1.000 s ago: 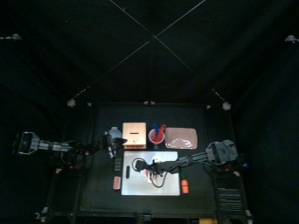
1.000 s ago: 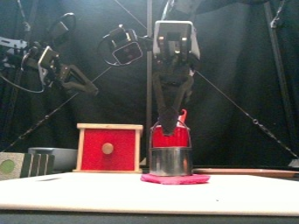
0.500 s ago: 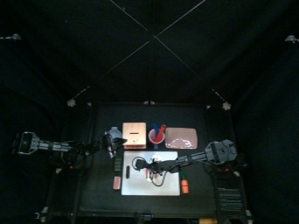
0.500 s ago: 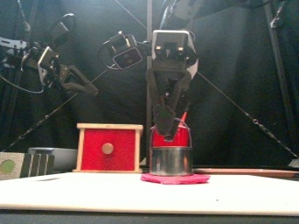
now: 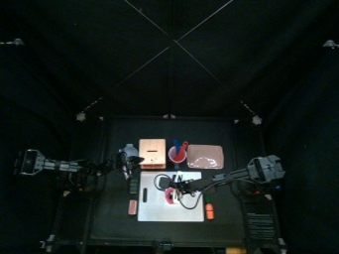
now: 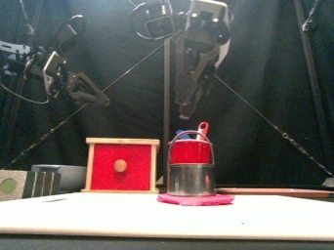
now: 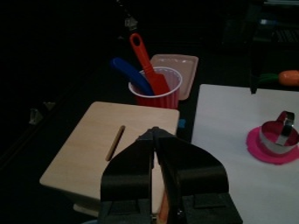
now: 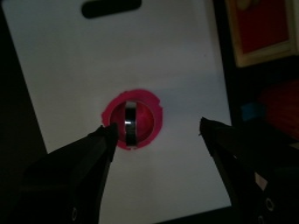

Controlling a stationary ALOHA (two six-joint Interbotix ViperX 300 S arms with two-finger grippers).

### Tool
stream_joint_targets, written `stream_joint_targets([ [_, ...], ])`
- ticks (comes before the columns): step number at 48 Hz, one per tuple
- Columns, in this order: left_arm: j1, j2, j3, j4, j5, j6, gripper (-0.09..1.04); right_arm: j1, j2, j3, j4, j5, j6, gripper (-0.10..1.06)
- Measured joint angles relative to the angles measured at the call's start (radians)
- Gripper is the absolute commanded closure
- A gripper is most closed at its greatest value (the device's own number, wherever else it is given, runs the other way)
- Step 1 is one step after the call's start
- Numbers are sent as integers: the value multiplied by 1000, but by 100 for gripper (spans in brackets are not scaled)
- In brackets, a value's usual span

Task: Get the cutter from the drawer then cut the dough then place the extra dough in the bowl
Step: Cut the dough

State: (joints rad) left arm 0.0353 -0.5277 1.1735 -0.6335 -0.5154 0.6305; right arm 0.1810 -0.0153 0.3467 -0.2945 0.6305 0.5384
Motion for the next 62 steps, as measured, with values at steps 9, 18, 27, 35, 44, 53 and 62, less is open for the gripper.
stream_joint_targets([
  [9, -35, 8, -17, 25, -3, 3, 49, 6, -160, 230, -78, -279, 11, -5],
  [18, -94, 80, -41, 69, -34, 0, 48, -11, -291, 448, -95, -586, 17, -5],
  [27, -184, 179, -110, 109, -51, 0, 46, -74, -341, 615, -91, -925, 3, -5],
  [35, -252, 278, -161, 117, -103, -66, 39, -118, -318, 687, -89, -1094, -40, -5],
  [44, -305, 396, -172, 172, -249, -301, 28, -164, -267, 698, 14, -1178, -224, -5],
  [53, -351, 561, -172, 318, -483, -554, 18, -144, -176, 753, 278, -1422, -502, -5],
  [62, -356, 721, -218, 397, -586, -583, 6, 38, -60, 762, 595, -1601, -667, -5],
])
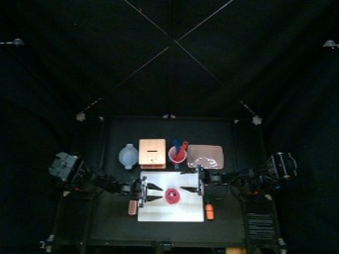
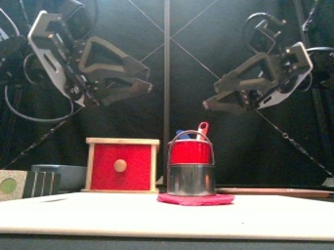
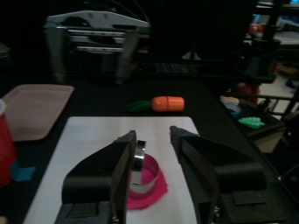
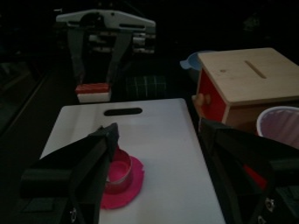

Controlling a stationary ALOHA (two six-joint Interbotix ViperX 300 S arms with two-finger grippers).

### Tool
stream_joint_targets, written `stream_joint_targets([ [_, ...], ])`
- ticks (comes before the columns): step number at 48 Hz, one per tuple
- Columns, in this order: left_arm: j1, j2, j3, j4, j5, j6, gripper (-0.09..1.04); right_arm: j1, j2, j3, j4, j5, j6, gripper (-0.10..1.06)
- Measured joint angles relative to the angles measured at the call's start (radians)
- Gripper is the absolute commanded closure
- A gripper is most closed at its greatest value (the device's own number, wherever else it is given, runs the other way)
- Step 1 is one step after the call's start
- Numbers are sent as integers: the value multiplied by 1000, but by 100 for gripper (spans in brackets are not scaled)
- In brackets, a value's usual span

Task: Get the cutter from the drawer then cut the dough then place the extra dough in the bowl
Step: Cut the dough

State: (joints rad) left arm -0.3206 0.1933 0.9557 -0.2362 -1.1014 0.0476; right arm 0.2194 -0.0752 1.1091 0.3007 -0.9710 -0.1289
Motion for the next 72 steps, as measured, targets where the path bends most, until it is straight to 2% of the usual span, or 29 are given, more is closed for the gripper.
stream_joint_targets([
  [2, 0, 20, -12, 2, 0, 0, 4, 43, 40, -12, 74, -26, -32, -5],
  [8, 0, 51, -41, 2, 2, 0, 1, 130, 137, -55, 230, -92, -103, -5],
  [13, 6, 51, -46, 2, 25, 2, 1, 181, 186, -86, 333, -126, -107, -5],
  [17, 20, 49, -46, 2, 69, 2, 1, 199, 187, -103, 376, -124, -107, -5],
  [27, 41, 37, -61, 6, 169, 2, 2, 221, 184, -126, 380, -64, -114, -5],
  [32, 43, 35, -74, 20, 173, 3, 2, 227, 170, -133, 387, -40, -107, -5],
  [45, 57, 35, -83, 25, 173, 3, 2, 238, 153, -167, 469, 3, -114, -5],
  [58, 72, 35, -89, 25, 183, 3, 2, 241, 163, -173, 477, 14, -112, -5],
  [72, 86, 71, -103, 25, 218, 3, 2, 242, 242, -215, 509, 52, -107, -5],
])
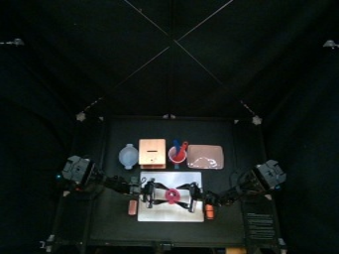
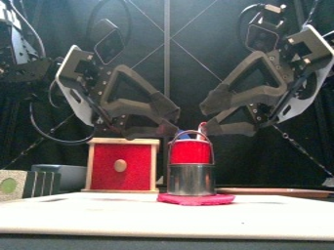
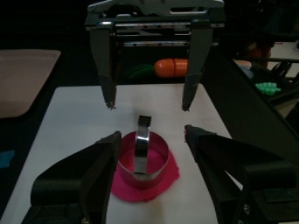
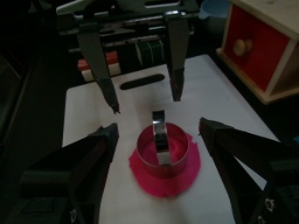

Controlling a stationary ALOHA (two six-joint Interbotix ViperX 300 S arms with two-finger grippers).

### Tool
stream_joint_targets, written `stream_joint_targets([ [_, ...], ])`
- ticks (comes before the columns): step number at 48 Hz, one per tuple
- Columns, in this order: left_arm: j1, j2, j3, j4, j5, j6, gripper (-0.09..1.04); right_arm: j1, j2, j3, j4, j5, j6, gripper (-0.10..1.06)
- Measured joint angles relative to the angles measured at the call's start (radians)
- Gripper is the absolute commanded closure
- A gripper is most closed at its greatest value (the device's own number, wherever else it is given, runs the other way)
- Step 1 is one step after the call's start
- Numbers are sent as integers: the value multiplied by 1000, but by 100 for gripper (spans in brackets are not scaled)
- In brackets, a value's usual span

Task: Get the cutter from the drawer then cut the dough then place the extra dough in the bowl
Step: Cut the dough

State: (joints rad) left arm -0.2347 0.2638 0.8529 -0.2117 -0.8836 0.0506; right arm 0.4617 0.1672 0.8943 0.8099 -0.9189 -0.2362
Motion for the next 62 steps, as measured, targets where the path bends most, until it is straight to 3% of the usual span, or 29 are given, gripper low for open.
stream_joint_targets([
  [38, 15, 52, -14, 3, 9, 6, 3, 0, 63, -28, 41, 14, 2, -5],
  [51, 15, 54, -15, 6, 18, 31, 17, 0, 63, -29, 43, 15, 3, -4],
  [56, 15, 52, -18, 6, 37, 32, 21, 0, 63, -29, 43, 18, 2, 0],
  [62, 15, 52, -26, 8, 61, 37, 25, 0, 63, -31, 41, 21, 0, 14],
])
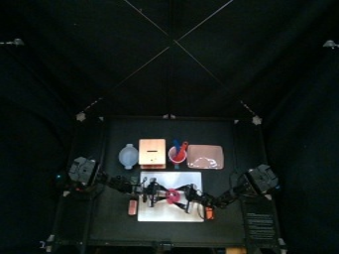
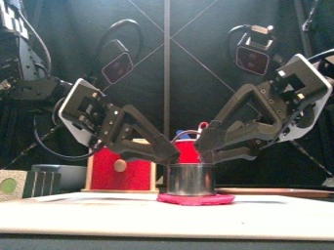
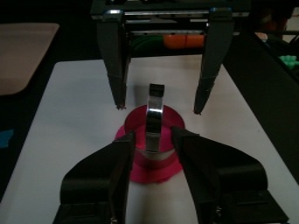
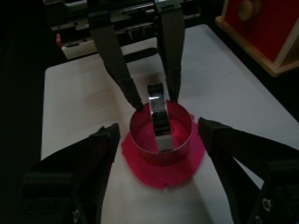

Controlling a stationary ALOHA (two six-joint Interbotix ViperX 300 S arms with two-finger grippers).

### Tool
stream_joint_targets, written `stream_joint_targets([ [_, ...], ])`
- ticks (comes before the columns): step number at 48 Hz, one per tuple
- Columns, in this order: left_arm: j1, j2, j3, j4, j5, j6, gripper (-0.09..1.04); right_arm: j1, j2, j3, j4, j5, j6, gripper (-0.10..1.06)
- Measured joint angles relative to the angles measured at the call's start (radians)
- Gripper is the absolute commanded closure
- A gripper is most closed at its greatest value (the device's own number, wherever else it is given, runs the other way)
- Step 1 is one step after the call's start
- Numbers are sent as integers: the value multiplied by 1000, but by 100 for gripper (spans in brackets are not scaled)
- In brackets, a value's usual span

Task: Get the cutter from the drawer then cut the dough then place the extra dough in the bowl
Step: Cut the dough

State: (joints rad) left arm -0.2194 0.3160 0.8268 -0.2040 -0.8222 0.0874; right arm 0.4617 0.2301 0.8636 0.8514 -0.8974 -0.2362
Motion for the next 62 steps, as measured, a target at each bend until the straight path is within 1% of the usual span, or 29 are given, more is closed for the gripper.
stream_joint_targets([
  [10, 5, 0, -5, 5, 11, 0, 31, -5, 0, 2, -3, 18, -3, 44],
  [12, 5, 0, -6, 5, 14, 0, 32, -6, 0, 2, -3, 20, -14, 48],
  [15, 5, 0, -6, 8, 18, 0, 35, -6, 0, 0, -5, 21, -12, 51],
  [20, 5, 0, -6, 37, 35, 0, 42, -6, 0, 0, -6, 28, -12, 52],
  [25, 5, -2, -8, 74, 64, -2, 52, -8, -2, 0, -6, 35, -12, 52],
  [30, 6, -6, -12, 87, 100, -2, 57, -15, 0, 2, -6, 41, -14, 52],
  [39, 6, -12, -17, 89, 137, -2, 57, -25, -2, 0, -8, 63, -14, 52],
  [62, 6, 12, -18, 87, 138, -6, 59, -40, 5, 3, 9, 132, -12, 53],
])
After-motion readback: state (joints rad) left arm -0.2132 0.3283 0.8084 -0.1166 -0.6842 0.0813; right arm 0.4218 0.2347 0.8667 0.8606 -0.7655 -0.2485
